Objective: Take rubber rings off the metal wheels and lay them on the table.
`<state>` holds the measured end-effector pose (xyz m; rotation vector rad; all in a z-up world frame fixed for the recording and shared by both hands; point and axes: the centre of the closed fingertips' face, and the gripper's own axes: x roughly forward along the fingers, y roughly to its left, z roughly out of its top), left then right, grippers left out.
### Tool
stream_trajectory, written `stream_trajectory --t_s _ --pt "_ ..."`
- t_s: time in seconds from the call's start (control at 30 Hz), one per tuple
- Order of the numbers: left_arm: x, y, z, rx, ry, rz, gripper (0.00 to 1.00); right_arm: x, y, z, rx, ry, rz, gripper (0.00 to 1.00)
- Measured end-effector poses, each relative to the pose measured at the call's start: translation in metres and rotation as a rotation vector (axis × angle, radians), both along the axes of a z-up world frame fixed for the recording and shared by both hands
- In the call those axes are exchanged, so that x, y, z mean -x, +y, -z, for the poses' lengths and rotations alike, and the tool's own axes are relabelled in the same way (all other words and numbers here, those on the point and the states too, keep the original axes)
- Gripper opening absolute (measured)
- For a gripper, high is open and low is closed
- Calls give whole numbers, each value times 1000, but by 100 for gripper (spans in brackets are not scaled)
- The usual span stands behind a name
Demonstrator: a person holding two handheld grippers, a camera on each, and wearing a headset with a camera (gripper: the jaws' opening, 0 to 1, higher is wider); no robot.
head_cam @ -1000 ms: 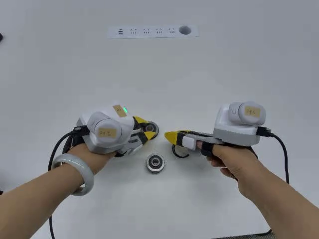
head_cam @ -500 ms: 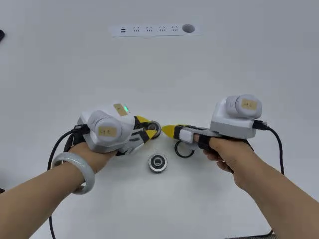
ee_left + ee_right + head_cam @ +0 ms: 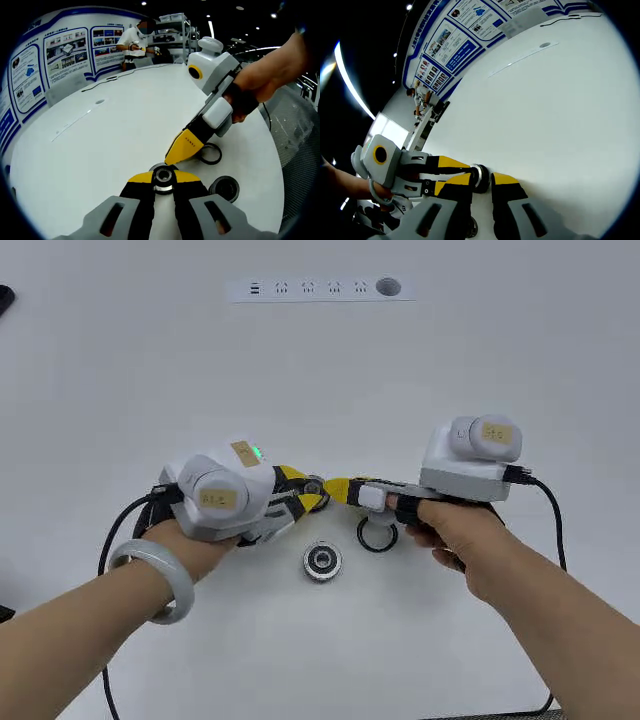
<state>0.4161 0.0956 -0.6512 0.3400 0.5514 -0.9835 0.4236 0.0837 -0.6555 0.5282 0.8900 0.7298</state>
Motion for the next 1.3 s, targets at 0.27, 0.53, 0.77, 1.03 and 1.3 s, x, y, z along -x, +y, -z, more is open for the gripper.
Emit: stream_trajectory --t_s 0.27,0.53,0.77,1.03,1.3 --pt "0 0 0 5 0 -3 14 -4 6 3 -25 19 -1 17" --pt "-1 0 0 9 -3 -4 14 0 11 3 -51 49 -18 18" --pt "0 0 0 8 -3 -5 14 4 9 -2 -53 41 -27 17" --pt "0 0 0 6 -4 -4 14 7 5 -3 -51 39 -27 16" --pt "-1 0 0 6 -4 -3 14 11 4 -5 -54 37 -44 12"
